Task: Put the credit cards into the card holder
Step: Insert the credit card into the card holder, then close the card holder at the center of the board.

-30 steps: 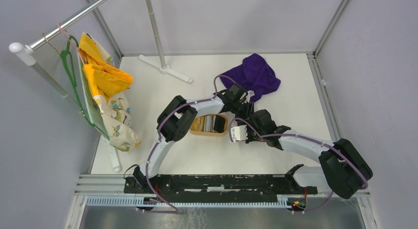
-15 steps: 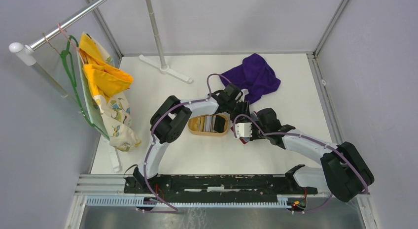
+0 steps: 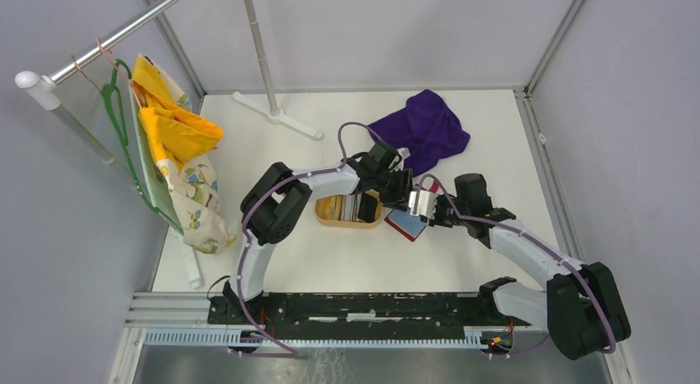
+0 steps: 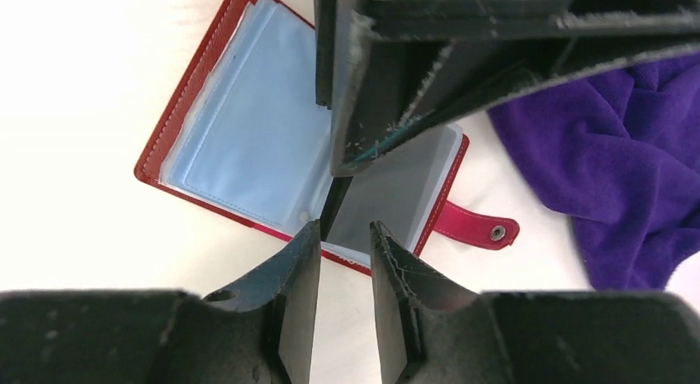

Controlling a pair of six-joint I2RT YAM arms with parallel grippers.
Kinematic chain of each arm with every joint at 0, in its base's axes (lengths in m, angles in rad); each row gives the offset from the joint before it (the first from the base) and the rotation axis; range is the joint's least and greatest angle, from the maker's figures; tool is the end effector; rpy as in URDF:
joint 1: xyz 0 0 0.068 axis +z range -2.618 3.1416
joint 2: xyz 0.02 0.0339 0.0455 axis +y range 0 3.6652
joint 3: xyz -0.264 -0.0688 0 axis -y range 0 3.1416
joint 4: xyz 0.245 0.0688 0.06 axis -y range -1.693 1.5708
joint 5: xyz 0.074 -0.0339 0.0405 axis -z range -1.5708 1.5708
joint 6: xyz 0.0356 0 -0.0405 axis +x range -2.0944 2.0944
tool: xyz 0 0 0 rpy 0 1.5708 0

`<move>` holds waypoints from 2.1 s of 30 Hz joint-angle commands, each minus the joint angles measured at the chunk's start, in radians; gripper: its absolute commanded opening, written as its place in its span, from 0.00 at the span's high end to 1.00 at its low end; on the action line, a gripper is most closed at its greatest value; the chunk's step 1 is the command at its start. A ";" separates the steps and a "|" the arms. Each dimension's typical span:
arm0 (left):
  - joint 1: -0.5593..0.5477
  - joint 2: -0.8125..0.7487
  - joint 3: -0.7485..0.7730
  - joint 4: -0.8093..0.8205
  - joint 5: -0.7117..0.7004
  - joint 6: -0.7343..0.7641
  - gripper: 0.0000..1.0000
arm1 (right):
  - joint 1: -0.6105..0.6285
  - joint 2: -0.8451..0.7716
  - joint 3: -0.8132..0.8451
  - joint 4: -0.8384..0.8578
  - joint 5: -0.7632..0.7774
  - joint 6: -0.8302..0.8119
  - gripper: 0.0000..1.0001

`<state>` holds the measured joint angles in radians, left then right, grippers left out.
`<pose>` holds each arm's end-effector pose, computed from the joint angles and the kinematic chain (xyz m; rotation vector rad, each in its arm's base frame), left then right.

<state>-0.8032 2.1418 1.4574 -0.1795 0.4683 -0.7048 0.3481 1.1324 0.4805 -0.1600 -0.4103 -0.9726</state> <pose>0.3073 -0.3415 0.1468 0.3706 2.6883 -1.1528 0.1949 0.0858 0.1742 -1.5595 1.6973 0.1735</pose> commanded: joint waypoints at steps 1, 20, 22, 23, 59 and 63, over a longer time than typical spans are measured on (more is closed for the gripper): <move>0.004 -0.103 -0.031 0.079 -0.016 0.028 0.50 | -0.080 -0.013 0.047 0.005 -0.214 0.105 0.64; -0.011 -0.025 -0.039 -0.034 -0.090 0.062 0.81 | -0.161 0.211 0.098 0.208 0.263 0.484 0.69; -0.011 -0.001 -0.016 -0.057 -0.092 0.072 0.81 | -0.162 0.246 0.119 0.182 0.250 0.484 0.69; -0.011 0.012 -0.004 -0.064 -0.091 0.075 0.81 | -0.161 0.258 0.131 0.168 0.244 0.481 0.69; -0.008 -0.236 -0.153 0.337 -0.112 0.116 0.68 | -0.314 0.183 0.184 -0.033 -0.081 0.426 0.52; -0.009 -0.408 -0.305 0.401 -0.195 0.133 0.68 | -0.318 0.276 0.218 -0.032 -0.137 0.470 0.50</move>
<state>-0.8101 1.9285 1.2453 0.0513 0.3588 -0.6338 0.0368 1.3487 0.6399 -0.2234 -0.4679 -0.5640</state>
